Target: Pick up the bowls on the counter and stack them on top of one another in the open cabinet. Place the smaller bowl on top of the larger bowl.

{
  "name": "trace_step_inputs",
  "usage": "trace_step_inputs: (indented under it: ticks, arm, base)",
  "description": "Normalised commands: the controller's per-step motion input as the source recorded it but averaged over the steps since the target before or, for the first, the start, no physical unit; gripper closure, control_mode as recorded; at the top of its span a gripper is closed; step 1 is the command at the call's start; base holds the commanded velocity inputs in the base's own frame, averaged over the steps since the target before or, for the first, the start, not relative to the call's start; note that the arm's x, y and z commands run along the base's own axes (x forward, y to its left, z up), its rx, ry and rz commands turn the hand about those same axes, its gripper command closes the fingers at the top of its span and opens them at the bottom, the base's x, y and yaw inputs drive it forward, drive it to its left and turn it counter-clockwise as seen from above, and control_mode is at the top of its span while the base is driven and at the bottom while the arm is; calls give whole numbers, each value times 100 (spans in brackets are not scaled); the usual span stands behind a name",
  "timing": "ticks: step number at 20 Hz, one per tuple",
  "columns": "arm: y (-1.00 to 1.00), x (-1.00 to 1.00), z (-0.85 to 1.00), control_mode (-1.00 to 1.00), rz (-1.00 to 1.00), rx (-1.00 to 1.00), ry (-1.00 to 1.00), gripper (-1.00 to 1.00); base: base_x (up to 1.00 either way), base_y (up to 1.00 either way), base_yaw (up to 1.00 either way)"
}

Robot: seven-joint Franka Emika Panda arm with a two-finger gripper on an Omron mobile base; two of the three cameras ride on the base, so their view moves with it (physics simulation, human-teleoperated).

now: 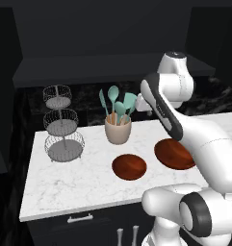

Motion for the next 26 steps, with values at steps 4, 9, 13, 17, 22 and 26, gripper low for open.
trace_step_inputs:
  ticks: [4,9,13,17,22,26]
  arm:
    - [0,-6,-10,-100,1,-1,0,-100]
    - [12,1,-93,-100,0,-3,27,-100]
    - [0,0,-100,-100,0,-1,23,-100]
    - [0,3,-99,-100,0,0,16,-100]
    - [6,1,-75,-100,0,0,6,-100]
    - [13,0,-67,-100,0,0,2,-100]
  base:
    - [0,0,0]
    - [0,0,0]
    - [0,0,0]
    - [0,0,0]
    - [0,0,0]
    - [0,0,0]
